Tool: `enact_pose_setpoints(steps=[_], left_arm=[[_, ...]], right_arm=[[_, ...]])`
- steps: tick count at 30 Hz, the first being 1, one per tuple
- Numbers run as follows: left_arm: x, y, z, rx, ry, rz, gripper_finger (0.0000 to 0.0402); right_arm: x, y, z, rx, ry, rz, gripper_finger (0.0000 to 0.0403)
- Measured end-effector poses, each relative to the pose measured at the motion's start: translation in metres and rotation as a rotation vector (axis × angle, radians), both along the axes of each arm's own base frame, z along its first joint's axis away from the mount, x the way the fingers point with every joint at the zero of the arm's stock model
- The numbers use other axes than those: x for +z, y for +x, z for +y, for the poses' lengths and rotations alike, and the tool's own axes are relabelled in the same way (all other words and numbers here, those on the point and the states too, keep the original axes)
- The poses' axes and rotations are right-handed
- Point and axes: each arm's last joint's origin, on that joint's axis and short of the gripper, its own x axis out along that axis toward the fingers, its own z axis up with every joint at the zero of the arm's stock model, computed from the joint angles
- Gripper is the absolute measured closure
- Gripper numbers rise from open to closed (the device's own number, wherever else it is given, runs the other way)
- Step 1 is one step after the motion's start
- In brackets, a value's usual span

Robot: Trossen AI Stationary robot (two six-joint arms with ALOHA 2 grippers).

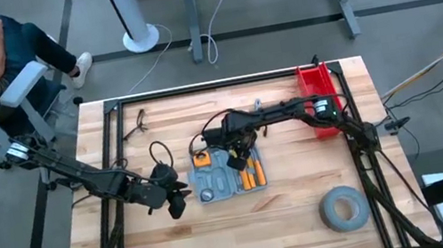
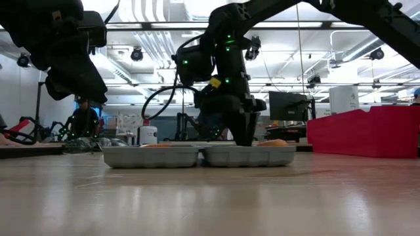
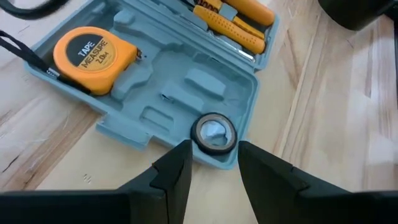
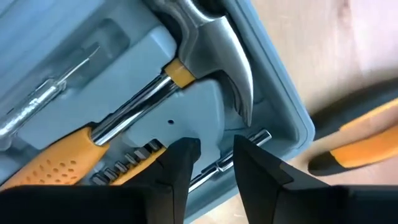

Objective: Prefit tool cases
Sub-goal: Remove the yellow nut driver from the gray pre-fit tool case

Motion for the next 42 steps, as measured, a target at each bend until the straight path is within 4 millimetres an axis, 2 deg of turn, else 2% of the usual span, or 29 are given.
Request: enact_pose_setpoints(steps=[10, 18, 23, 32, 42], left_arm=[[0.000, 0.000, 0.000, -0.010, -0.009, 0.005, 0.0264], [0.000, 0.000, 0.000, -0.009, -0.008, 0.005, 0.0264], [0.000, 0.000, 0.000, -0.009, -0.008, 0.005, 0.0264], [0.000, 0.000, -0.001, -0.009, -0.018, 0.006, 0.0264], [0.000, 0.000, -0.001, -0.010, -0.019, 0.006, 0.0264]], right_arm=[[0.000, 0.000, -0.007, 0.095, 0.142, -0.033, 0.0318], [0.026, -0.008, -0.011, 0.054, 0.029, -0.047, 0.0342], [0.028, -0.009, -0.011, 0.054, 0.028, -0.041, 0.0356], [0.014, -0.014, -0.012, 0.065, 0.017, 0.014, 0.0353], [-0.015, -0.025, -0.010, 0.101, 0.032, 0.056, 0.0352]])
